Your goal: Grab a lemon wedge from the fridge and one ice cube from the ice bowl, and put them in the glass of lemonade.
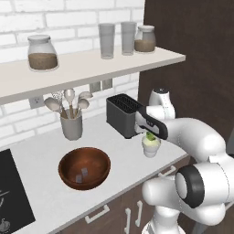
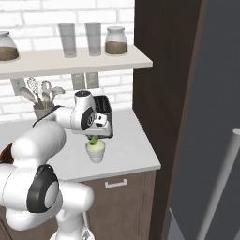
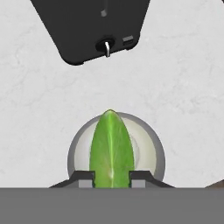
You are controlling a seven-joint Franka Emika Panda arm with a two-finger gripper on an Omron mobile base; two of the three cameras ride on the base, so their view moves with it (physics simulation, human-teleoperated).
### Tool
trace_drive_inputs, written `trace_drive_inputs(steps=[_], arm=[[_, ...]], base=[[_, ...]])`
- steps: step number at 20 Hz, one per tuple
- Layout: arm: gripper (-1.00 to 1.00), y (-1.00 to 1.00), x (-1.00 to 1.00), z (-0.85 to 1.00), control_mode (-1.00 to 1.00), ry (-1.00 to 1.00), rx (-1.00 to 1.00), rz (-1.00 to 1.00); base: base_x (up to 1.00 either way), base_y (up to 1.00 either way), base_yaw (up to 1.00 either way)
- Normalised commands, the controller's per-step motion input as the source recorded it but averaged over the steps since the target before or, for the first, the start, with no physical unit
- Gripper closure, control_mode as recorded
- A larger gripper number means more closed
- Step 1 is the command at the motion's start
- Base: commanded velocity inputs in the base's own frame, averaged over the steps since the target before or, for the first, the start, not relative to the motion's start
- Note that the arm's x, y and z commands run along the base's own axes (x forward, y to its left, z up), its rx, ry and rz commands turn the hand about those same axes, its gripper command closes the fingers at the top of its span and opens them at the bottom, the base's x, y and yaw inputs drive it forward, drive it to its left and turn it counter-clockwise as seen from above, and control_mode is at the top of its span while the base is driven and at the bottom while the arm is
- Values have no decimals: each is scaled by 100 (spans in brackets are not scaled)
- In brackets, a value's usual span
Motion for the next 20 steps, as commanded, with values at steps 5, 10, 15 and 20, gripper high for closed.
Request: trace_drive_inputs(steps=[5,10,15,20], arm=[[-100,0,0,0,-100,0,0,0],[-100,0,0,0,-100,0,0,0],[-100,0,-23,4,-100,-2,0,0],[-100,1,-56,10,-100,-11,1,1]], base=[[0,0,0],[0,0,0],[0,0,0],[0,0,0]])
